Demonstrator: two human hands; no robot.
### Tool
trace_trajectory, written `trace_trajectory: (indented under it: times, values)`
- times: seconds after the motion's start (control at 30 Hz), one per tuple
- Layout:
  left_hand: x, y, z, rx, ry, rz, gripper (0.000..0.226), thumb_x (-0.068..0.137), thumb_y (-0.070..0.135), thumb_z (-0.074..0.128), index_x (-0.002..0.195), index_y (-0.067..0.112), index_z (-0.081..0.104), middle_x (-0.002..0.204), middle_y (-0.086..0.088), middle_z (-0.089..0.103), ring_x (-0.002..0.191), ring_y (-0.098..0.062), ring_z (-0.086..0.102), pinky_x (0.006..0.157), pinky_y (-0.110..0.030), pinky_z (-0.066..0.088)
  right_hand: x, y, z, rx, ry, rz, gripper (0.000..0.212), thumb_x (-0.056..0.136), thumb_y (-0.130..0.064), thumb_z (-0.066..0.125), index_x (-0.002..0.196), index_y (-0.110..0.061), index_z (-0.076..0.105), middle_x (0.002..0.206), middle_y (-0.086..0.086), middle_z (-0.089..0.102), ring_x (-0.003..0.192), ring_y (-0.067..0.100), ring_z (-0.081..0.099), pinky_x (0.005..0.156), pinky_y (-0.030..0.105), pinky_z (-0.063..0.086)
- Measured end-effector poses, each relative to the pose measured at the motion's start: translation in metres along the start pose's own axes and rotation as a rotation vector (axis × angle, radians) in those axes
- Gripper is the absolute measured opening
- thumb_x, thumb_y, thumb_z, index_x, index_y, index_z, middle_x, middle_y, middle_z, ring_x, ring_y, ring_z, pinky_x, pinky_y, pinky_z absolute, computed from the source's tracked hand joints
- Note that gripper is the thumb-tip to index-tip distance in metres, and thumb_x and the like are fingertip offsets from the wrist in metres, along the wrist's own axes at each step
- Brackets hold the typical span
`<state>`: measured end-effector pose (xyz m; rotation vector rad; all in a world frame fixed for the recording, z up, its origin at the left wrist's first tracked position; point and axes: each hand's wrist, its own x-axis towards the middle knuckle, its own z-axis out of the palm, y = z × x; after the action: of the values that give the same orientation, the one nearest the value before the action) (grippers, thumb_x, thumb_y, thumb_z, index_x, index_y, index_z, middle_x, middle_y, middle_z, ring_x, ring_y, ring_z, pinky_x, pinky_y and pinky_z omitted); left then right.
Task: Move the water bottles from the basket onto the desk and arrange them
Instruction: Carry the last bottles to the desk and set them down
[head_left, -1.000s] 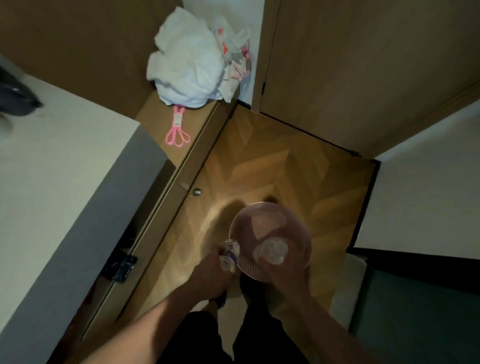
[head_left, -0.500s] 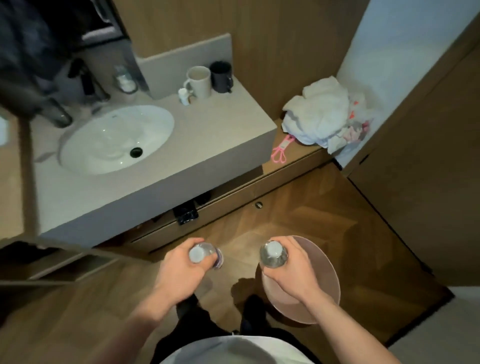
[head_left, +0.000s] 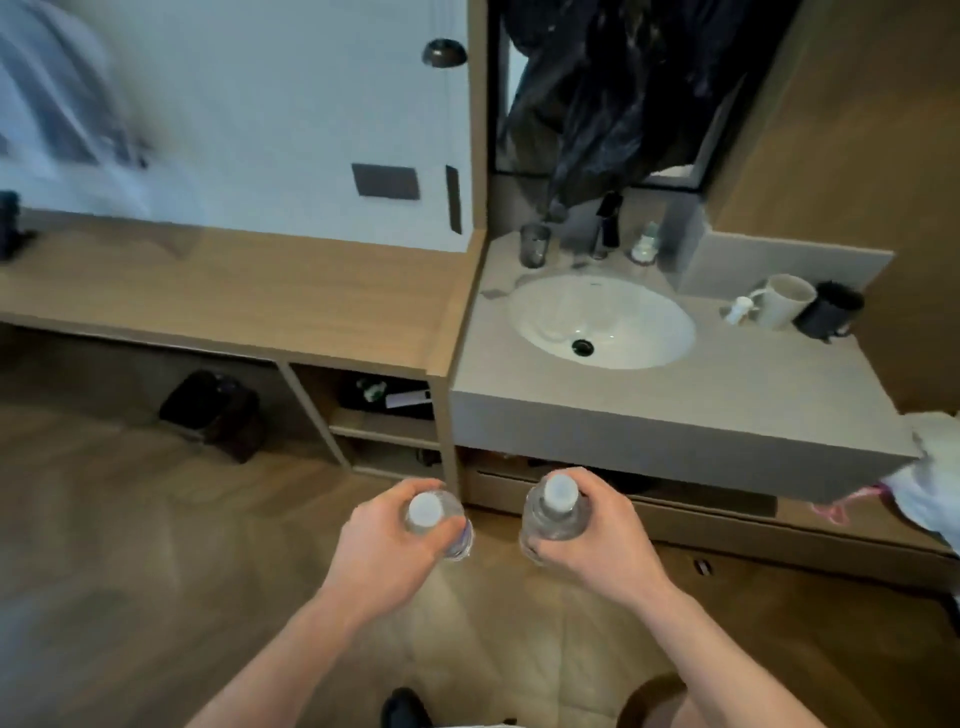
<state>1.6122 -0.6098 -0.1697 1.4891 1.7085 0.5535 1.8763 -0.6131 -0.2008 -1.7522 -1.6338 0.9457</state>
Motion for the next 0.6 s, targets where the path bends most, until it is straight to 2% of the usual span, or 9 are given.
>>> trace_trajectory:
  times: [0.1, 0.23, 0.33, 0.4, 0.47, 0.6]
  values:
    - [0.001, -0.033, -0.063, -0.045, 0.094, -0.029, 0.044, 0.082, 0.051, 0.079, 0.123, 0.040, 0.067, 0.097, 0.013, 0.075, 0.085, -0.001, 0.071, 0.064, -0.012, 0.052, 0.023, -0.054, 0.049, 0.015, -0.053, -0.074, 0.053, 0.063, -0.025, 0.095, 0.104, -0.041, 0.065, 0.106, -0.025, 0.070, 0.101, 0.000, 0.067, 0.084, 0.026, 0.055]
    - [0.001, -0.074, -0.136, -0.054, 0.207, -0.072, 0.040, 0.081, 0.052, 0.080, 0.117, 0.040, 0.068, 0.092, 0.013, 0.074, 0.081, 0.004, 0.069, 0.057, -0.006, 0.047, 0.047, -0.120, 0.108, 0.007, -0.135, -0.145, 0.056, 0.061, -0.026, 0.095, 0.105, -0.042, 0.064, 0.104, -0.023, 0.071, 0.098, 0.001, 0.067, 0.082, 0.029, 0.057]
    - [0.002, -0.101, -0.183, -0.078, 0.303, -0.113, 0.037, 0.079, 0.055, 0.079, 0.112, 0.043, 0.069, 0.094, 0.018, 0.073, 0.086, 0.000, 0.070, 0.064, -0.010, 0.048, 0.065, -0.168, 0.144, 0.017, -0.220, -0.190, 0.058, 0.063, -0.028, 0.094, 0.110, -0.042, 0.063, 0.105, -0.020, 0.072, 0.098, 0.002, 0.068, 0.084, 0.033, 0.059]
    - [0.005, -0.117, -0.212, -0.105, 0.368, -0.139, 0.037, 0.079, 0.056, 0.079, 0.112, 0.042, 0.070, 0.094, 0.021, 0.073, 0.087, 0.000, 0.069, 0.069, -0.017, 0.051, 0.078, -0.198, 0.164, 0.022, -0.273, -0.230, 0.060, 0.065, -0.030, 0.095, 0.113, -0.043, 0.062, 0.107, -0.020, 0.071, 0.100, 0.001, 0.068, 0.086, 0.031, 0.059]
    - [0.009, -0.131, -0.238, -0.131, 0.416, -0.161, 0.034, 0.080, 0.054, 0.079, 0.110, 0.041, 0.070, 0.091, 0.020, 0.074, 0.085, 0.000, 0.069, 0.070, -0.020, 0.053, 0.093, -0.227, 0.183, 0.029, -0.314, -0.257, 0.060, 0.067, -0.029, 0.096, 0.113, -0.045, 0.062, 0.108, -0.022, 0.071, 0.101, -0.001, 0.068, 0.086, 0.030, 0.059]
    - [0.023, -0.158, -0.282, -0.170, 0.483, -0.196, 0.023, 0.081, 0.053, 0.079, 0.100, 0.043, 0.070, 0.086, 0.023, 0.074, 0.082, 0.000, 0.071, 0.073, -0.029, 0.061, 0.127, -0.267, 0.224, 0.012, -0.385, -0.307, 0.063, 0.067, -0.027, 0.096, 0.115, -0.048, 0.060, 0.108, -0.027, 0.069, 0.100, 0.000, 0.069, 0.087, 0.037, 0.062]
